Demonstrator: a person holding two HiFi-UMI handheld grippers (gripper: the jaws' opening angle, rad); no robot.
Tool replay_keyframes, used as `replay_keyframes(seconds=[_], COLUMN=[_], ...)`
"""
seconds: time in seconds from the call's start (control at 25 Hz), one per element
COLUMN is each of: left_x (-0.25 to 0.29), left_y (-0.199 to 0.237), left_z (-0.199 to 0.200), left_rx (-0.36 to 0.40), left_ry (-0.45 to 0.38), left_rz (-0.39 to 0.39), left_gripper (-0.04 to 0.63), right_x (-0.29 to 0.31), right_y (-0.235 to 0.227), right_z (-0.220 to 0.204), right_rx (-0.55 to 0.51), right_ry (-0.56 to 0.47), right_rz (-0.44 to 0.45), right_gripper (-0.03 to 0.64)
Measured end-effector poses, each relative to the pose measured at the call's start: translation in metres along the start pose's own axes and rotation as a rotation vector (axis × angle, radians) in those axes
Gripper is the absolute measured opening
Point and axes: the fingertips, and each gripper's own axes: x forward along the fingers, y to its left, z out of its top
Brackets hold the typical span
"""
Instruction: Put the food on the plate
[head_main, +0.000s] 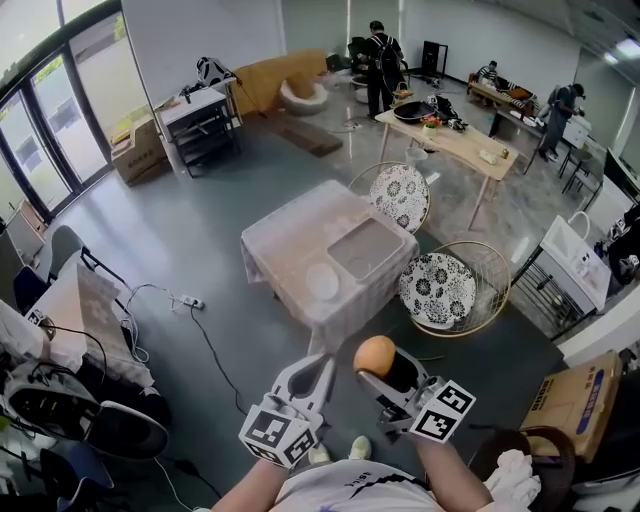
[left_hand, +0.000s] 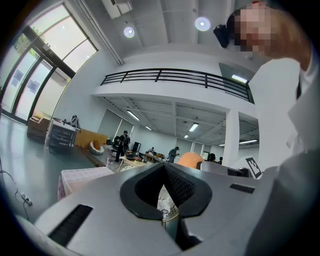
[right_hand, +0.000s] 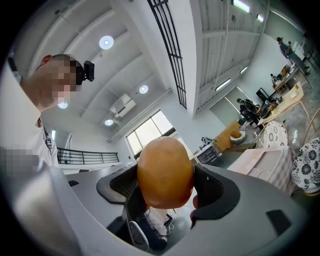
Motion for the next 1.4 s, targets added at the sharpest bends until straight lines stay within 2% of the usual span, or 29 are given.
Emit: replay_keyframes(seconds=[1.0, 1.4], left_x=[0.048, 0.058], left_y=[-0.028, -0.008], left_z=[-0.02, -0.021], left_rx=[0.034, 0.038], left_ry=[0.022, 0.02], left_rz=[0.052, 0.08], left_gripper=[0.008, 0.007], right_x=[-0.04, -0.023], right_y=[-0.051, -0.068], right_z=[0.024, 0.017], right_rx=[0.019, 0.026], right_ry=[-0.009, 0.022], right_rz=[-0.008, -0.009], right_gripper=[0.316, 0.316])
